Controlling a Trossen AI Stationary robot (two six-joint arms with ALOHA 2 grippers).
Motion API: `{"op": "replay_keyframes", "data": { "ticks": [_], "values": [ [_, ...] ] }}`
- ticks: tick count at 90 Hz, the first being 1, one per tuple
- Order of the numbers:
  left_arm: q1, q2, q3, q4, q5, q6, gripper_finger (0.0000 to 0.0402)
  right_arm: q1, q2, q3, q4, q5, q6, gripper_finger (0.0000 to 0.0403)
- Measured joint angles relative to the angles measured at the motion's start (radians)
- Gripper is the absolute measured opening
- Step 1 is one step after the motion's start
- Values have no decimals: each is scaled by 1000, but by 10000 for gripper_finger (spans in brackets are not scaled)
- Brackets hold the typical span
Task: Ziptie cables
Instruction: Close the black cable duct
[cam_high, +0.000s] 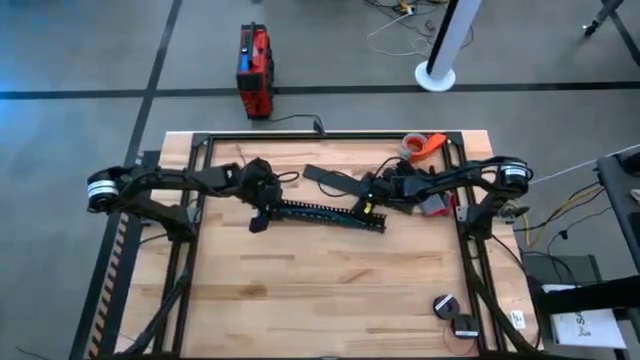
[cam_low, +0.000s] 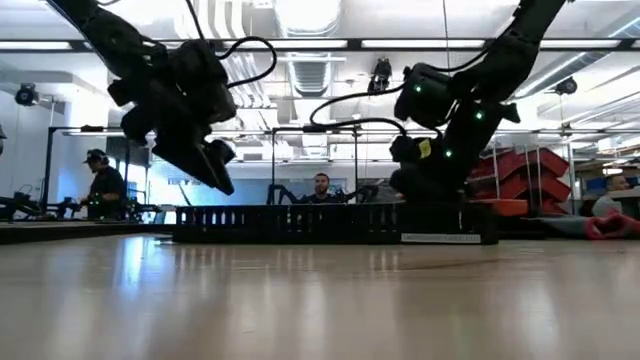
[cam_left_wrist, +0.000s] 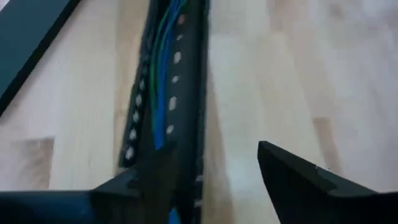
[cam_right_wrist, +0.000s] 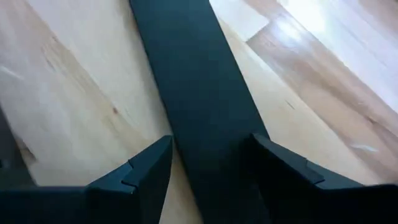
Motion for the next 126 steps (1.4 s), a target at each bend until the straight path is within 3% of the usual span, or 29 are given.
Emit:
{"op": "replay_keyframes", "data": {
  "ticks": [20, 35, 56, 63, 73, 84, 126],
  "values": [
    [-13, -5, 1, -7, 139, -1, 216, 124, -96, -9, -69, -76, 32, 199],
    [-26, -10, 1, 31, 139, 12, 209, 161, -202, -8, -51, 24, 57, 199],
    [-25, -9, 1, 179, 134, 30, 198, 146, -200, -6, -80, 7, 3, 199],
    [-28, -1, -6, 274, 91, 45, 193, 146, -197, -10, -108, 1, 3, 199],
    [-43, 52, -18, 351, 66, -1, 186, 146, -201, -6, -72, 1, 4, 199],
    [-77, 147, -12, 356, 58, 53, 178, 146, -203, -6, -70, 3, 11, 199],
    [-138, 459, 152, 368, 9, 97, 142, 146, -204, -6, -64, 4, 11, 199]
  ]
}}
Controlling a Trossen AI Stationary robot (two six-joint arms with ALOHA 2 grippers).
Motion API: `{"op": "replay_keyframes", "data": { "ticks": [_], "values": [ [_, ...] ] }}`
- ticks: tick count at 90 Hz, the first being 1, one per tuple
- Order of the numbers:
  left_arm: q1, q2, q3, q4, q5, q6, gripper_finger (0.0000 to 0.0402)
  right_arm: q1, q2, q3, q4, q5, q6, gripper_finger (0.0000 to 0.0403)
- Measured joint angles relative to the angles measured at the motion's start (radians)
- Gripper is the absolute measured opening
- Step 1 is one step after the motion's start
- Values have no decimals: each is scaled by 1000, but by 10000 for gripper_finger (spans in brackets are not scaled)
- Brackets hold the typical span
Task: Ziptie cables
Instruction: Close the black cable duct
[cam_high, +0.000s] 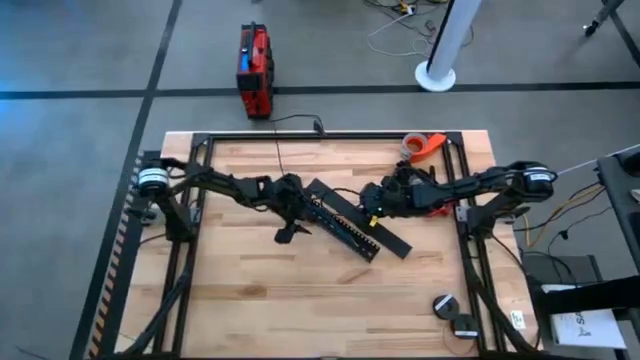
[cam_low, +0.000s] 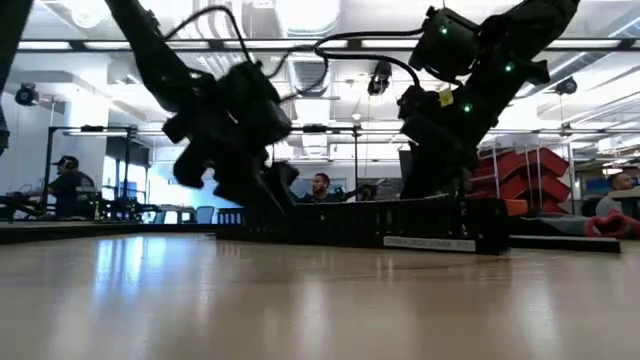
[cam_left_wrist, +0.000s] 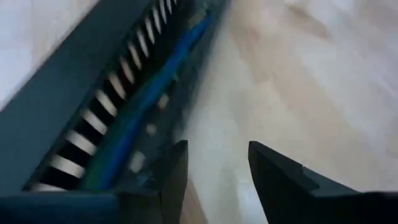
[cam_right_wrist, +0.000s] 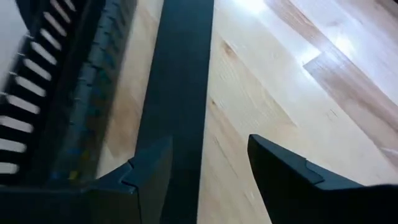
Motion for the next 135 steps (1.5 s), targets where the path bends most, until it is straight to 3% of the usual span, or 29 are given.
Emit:
{"op": "replay_keyframes", "data": {
  "ticks": [10, 27, 38, 57, 68, 93, 106, 124, 135],
  "values": [
    [-2, 32, 36, -27, -4, -12, 117, 0, 0, 0, 3, -1, 0, 199],
    [-26, -10, 105, -234, 30, -50, 77, 2, 0, 0, 7, -3, -1, 199],
    [-51, -72, 102, -140, 20, -47, 72, 2, 0, 0, 15, 0, -11, 199],
    [-65, -73, 21, 115, -138, -47, 107, 2, 0, 0, 11, 0, -3, 199],
    [-62, -43, -10, 162, -243, -21, 137, 2, 0, 0, 12, 0, 13, 199],
    [-63, -14, -9, 100, -206, 2, 170, 3, 0, 0, 27, 0, 15, 199],
    [-67, -15, -7, 12, -206, 18, 132, 2, 0, 0, 58, 0, 6, 199],
    [-83, -27, -5, -103, -203, -33, 18, 6, 1, 0, 111, 0, -13, 199],
    [-107, -61, -4, -213, -173, -83, 16, 30, 34, -1, 178, 1, -47, 199]
  ]
}}
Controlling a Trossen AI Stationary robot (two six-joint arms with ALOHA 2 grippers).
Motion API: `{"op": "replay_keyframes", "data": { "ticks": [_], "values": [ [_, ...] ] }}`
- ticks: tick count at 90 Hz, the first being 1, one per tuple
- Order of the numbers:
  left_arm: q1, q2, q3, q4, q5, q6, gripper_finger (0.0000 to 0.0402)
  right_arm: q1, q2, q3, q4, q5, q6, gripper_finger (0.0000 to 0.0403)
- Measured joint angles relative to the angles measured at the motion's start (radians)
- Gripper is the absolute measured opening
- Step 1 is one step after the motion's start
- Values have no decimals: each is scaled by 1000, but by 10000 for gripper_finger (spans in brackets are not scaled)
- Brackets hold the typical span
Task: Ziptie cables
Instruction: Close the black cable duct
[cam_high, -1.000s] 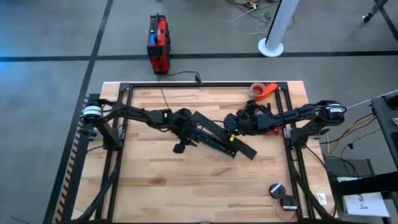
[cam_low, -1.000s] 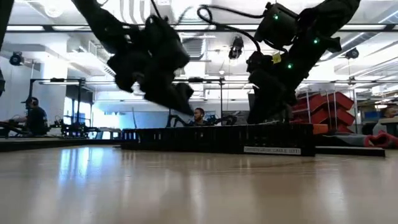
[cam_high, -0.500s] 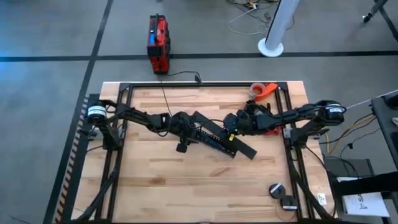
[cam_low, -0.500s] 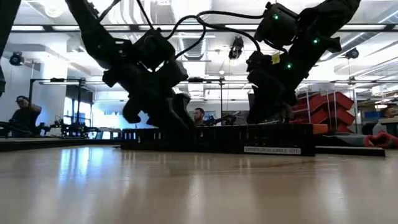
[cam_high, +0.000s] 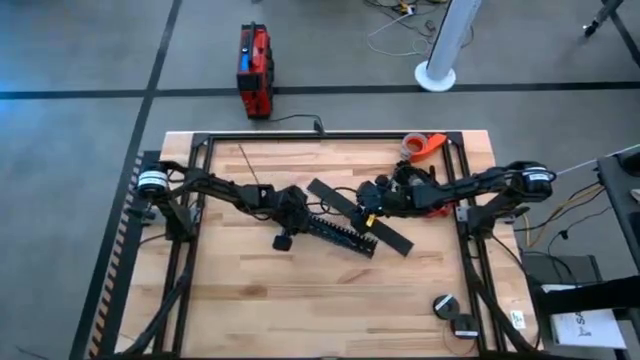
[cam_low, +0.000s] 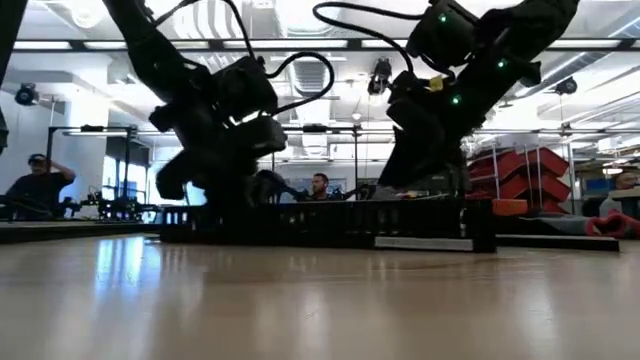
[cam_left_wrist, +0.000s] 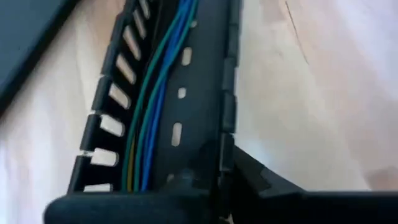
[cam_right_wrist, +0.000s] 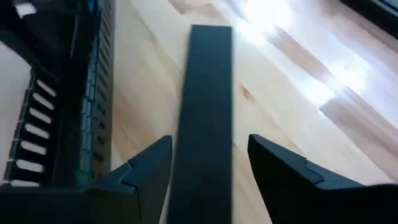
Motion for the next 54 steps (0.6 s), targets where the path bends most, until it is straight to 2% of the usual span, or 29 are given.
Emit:
{"op": "replay_keyframes", "data": {
  "ticks": [11, 16, 23, 33, 42, 47, 54],
  "values": [
    [-52, -39, -9, -102, 115, -63, 17, 9, 80, 0, 130, -1, 12, 199],
    [-85, -53, -22, -96, 152, -98, 13, 7, 129, 2, 199, -1, 36, 199],
    [-140, -61, -47, -49, 155, -141, 6, 5, 195, 15, 213, 1, 29, 199],
    [-219, -61, -101, 118, 107, -218, 3, -8, 283, 58, 222, 32, -3, 199],
    [-277, -57, -140, 273, 5, -297, 11, -30, 338, 97, 221, 62, -31, 199],
    [-299, -57, -146, 332, -38, -327, 18, -46, 353, 114, 232, 48, -39, 199],
    [-322, -58, -147, 366, -44, -334, 33, -66, 369, 128, 235, 8, -35, 199]
  ]
}}
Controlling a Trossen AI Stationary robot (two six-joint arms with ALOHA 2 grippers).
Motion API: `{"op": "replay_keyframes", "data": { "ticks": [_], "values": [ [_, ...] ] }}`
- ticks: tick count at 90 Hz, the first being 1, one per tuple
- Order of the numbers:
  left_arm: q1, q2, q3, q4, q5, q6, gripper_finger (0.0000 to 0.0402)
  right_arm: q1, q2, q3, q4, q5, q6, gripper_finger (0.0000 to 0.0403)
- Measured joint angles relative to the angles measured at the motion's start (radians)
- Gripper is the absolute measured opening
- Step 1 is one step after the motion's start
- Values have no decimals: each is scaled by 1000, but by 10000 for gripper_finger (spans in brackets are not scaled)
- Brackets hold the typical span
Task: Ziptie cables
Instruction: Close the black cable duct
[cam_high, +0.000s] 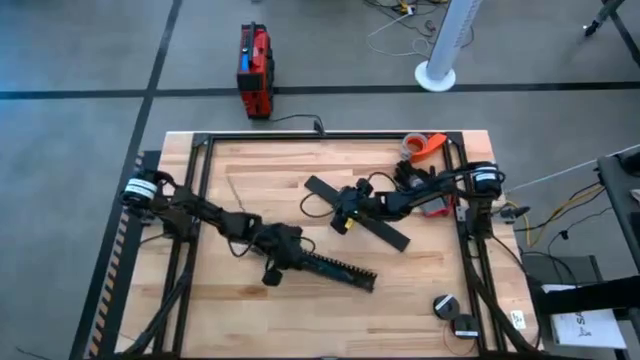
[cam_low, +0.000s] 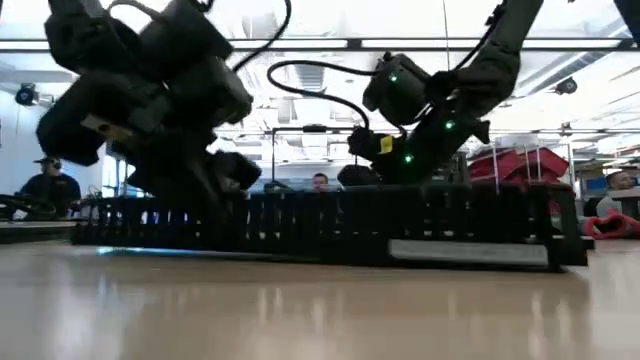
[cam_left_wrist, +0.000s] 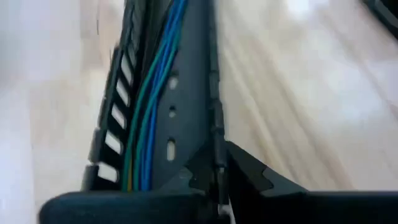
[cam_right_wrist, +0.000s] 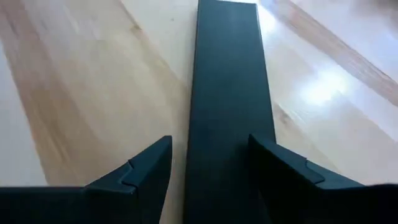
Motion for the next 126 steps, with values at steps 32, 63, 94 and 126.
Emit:
{"op": "replay_keyframes", "data": {
  "ticks": [32, 63, 94, 126],
  "values": [
    [-13, -89, 57, -5, -3, 24, 158, 40, -10, 2, -14, -139, -236, 199],
    [-1, -337, 16, -6, -130, 131, 223, 72, -18, 91, 45, -59, -150, 199],
    [9, -530, -89, 1, -154, 133, 219, 45, 172, 289, 70, -4, -91, 275],
    [8, -522, -88, 3, -153, 93, 225, 8, 315, 380, 102, 44, -75, 308]
  ]
}}
